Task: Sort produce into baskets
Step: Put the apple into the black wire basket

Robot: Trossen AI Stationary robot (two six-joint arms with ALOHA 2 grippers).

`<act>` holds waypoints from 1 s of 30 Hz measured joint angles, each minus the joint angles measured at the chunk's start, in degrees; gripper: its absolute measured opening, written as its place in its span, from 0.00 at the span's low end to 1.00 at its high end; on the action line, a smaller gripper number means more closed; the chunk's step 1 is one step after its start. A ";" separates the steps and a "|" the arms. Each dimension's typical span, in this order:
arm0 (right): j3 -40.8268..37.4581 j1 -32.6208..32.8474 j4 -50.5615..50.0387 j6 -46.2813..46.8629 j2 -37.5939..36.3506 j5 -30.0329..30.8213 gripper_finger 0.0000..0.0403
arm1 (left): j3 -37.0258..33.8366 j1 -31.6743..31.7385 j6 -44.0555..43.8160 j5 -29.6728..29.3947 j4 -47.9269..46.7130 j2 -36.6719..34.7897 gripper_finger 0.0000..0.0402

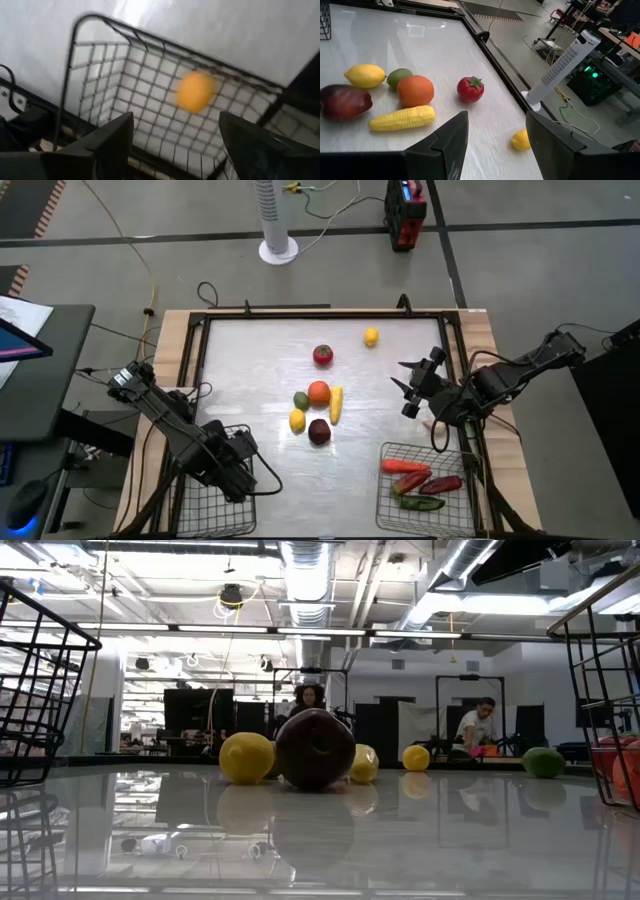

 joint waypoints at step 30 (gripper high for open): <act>0.00 0.09 1.22 0.23 0.00 -2.01 0.56 | -3.06 31.10 40.53 -12.49 23.33 10.33 0.64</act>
